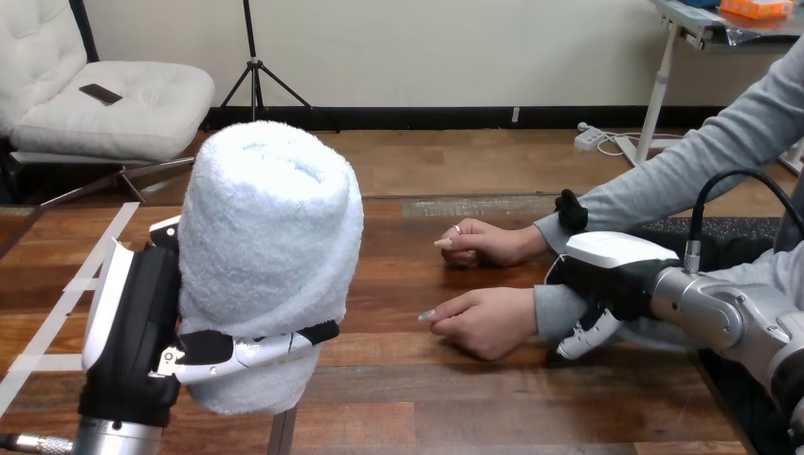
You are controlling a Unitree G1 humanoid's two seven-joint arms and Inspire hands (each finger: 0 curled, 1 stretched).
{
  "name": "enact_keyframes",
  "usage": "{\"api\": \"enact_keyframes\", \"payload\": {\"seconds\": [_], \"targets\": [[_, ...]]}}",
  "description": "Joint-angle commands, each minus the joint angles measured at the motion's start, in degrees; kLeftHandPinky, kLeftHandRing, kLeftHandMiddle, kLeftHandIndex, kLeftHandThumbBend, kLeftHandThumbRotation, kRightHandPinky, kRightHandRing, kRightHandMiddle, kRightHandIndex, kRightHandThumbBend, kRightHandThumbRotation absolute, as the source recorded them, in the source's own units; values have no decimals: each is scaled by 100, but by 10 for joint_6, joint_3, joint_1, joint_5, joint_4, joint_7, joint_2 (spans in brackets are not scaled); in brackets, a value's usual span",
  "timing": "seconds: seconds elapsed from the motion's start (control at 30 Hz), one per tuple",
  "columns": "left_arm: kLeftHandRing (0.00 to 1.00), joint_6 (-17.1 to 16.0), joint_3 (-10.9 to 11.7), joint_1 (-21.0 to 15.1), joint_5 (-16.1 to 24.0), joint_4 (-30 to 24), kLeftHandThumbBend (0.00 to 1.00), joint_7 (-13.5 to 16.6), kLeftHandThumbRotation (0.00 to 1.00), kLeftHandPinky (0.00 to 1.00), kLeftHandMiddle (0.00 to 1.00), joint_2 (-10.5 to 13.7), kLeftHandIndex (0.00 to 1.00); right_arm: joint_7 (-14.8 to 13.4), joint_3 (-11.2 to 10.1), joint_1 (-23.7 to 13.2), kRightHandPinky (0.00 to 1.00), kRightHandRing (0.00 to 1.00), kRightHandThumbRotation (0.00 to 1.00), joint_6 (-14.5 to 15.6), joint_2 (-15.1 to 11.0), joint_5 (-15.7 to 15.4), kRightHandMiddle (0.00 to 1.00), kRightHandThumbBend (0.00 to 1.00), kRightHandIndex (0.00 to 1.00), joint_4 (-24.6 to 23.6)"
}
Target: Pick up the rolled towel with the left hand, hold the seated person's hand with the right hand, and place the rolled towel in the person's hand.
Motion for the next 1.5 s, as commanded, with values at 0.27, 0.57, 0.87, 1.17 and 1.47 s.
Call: {"api": "enact_keyframes", "payload": {"seconds": [0.27, 0.57, 0.87, 1.17, 1.47], "targets": [[29, -20, 9, -28, -8, -25, 56, 4, 0, 24, 36, -9, 38, -14, -8, -17, 36, 41, 31, -8, 2, 11, 46, 58, 47, 4], [29, -19, 8, -28, -13, -25, 56, 1, 0, 24, 36, -9, 38, -24, -12, -13, 37, 41, 31, -18, 1, 16, 47, 56, 47, 3], [29, -21, 9, -28, -10, -25, 55, 3, 0, 24, 36, -9, 38, -37, -16, -10, 37, 41, 33, -26, 1, 20, 46, 54, 46, 3], [29, -22, 8, -31, -13, -21, 55, 1, 0, 24, 36, -9, 38, -51, -15, -9, 31, 36, 35, -31, 1, 19, 41, 53, 41, 4], [29, -20, 9, -32, -9, -22, 55, 3, 0, 24, 36, -9, 38, -58, -18, -7, 28, 32, 37, -36, 1, 22, 37, 52, 37, 5]]}}
